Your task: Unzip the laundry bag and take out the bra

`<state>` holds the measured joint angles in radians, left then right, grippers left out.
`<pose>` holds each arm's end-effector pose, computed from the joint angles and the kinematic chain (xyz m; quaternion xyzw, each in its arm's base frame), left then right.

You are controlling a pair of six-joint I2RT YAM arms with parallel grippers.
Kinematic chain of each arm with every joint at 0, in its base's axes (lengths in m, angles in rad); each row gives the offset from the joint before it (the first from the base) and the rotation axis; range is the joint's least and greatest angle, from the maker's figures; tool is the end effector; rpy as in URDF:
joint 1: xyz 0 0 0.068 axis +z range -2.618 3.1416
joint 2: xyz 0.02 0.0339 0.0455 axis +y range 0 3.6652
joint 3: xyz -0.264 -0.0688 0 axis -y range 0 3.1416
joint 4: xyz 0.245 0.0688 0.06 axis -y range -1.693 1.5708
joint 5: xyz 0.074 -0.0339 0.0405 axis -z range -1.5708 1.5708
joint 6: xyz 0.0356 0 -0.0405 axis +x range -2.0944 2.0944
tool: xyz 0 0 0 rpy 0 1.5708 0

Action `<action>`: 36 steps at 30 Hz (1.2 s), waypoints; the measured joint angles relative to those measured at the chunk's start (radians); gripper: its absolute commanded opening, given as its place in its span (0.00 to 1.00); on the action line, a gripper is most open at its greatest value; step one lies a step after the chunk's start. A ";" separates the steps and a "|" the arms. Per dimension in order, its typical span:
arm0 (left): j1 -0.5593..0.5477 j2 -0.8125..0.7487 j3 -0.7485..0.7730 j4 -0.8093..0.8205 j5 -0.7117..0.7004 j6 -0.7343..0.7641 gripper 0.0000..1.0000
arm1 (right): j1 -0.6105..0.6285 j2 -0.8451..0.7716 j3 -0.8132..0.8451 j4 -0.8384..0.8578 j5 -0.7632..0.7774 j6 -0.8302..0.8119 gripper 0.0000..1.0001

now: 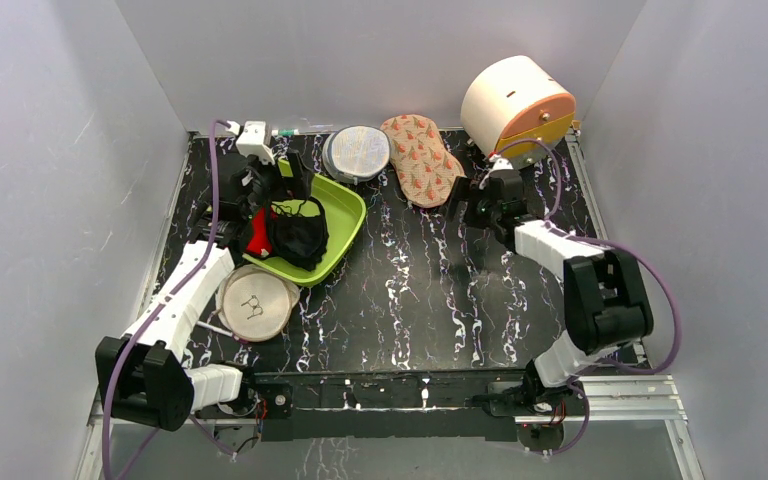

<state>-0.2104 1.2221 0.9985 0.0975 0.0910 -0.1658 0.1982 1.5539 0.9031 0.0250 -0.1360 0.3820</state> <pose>0.2835 -0.0639 0.3520 0.0468 0.7486 -0.1570 0.6424 0.3279 0.0708 0.2128 0.0507 0.8875 0.1879 0.4178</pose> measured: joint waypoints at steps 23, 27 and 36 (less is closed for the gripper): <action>0.007 0.018 -0.002 0.086 0.161 -0.048 0.98 | 0.018 0.315 -0.152 0.671 0.126 0.707 0.80; 0.007 0.018 -0.002 0.088 0.162 -0.048 0.98 | 0.018 0.362 -0.147 0.728 0.150 0.780 0.75; 0.011 0.018 -0.002 0.089 0.165 -0.050 0.98 | 0.018 0.522 -0.060 0.869 0.118 0.910 0.53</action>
<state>-0.1993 1.2404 0.9970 0.1867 0.2558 -0.2161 0.2157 2.0762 0.8433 0.8936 -0.0181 1.2919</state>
